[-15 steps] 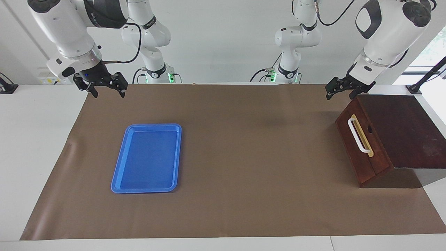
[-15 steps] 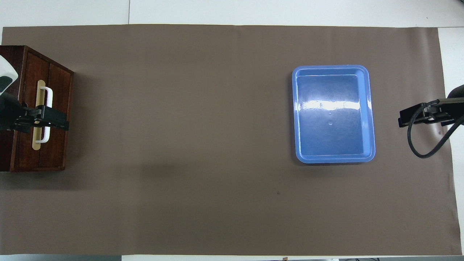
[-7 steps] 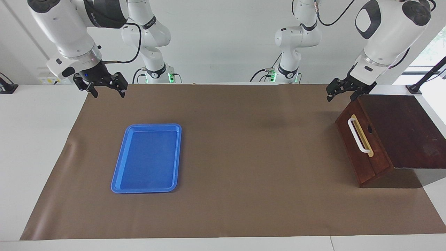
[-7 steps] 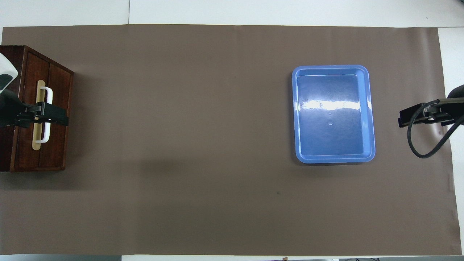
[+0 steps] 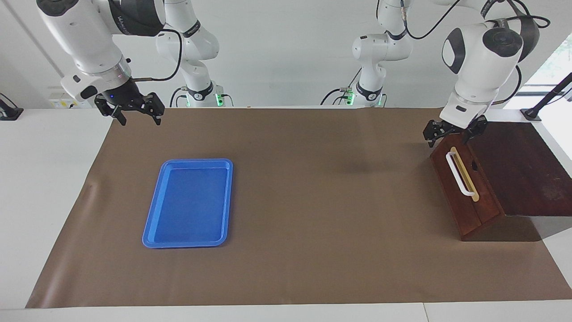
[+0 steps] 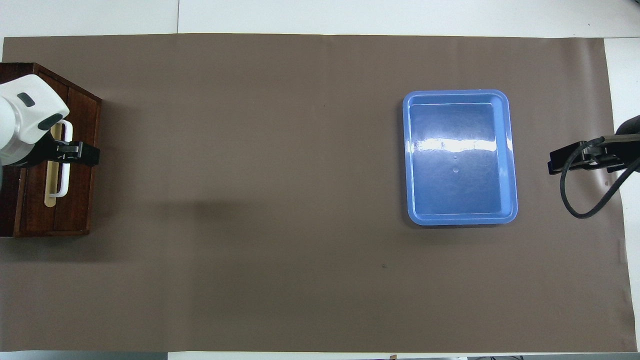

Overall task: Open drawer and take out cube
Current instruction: 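Grip the white handle with the left gripper and pull the drawer open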

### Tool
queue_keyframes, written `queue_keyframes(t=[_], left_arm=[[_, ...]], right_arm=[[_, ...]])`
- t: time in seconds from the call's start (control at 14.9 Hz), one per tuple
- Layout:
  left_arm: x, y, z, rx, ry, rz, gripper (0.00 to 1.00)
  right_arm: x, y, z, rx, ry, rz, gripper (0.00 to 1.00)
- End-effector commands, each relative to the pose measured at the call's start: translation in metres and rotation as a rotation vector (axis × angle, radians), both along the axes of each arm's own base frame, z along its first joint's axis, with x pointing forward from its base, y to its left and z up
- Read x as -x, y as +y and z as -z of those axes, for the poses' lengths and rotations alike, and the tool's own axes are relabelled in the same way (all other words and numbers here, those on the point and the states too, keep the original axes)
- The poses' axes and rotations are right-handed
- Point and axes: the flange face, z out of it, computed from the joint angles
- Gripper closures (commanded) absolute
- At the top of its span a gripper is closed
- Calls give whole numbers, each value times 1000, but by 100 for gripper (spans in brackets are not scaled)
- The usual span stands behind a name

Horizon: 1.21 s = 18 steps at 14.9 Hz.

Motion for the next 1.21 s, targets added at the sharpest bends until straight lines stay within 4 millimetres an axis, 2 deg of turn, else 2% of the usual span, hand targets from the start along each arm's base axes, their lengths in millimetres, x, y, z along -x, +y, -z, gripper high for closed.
queue_keyframes(t=[0.0, 0.07, 0.27, 0.54, 0.74, 1.01, 1.14], left_arm=[[-11, -15, 42, -108, -24, -10, 0], [-13, -20, 52, -138, -38, -37, 0], [-15, -21, 81, -216, -70, 32, 0], [-15, -10, 96, -276, -101, 74, 0], [-16, 10, 114, -258, -121, 59, 0], [-16, 16, 125, -250, -122, 57, 0], [-18, 13, 140, -239, -129, 29, 0]], right_arm=[[3, 2, -2, -17, -19, -13, 0], [3, 1, -2, -17, -20, -12, 0], [3, 4, -4, -17, -22, -15, 0], [3, 10, -3, -18, -26, -22, 0], [2, 10, -3, -16, -32, -18, 0], [2, 7, -2, -16, -28, -13, 0], [2, 1, -2, -16, -28, -3, 0]])
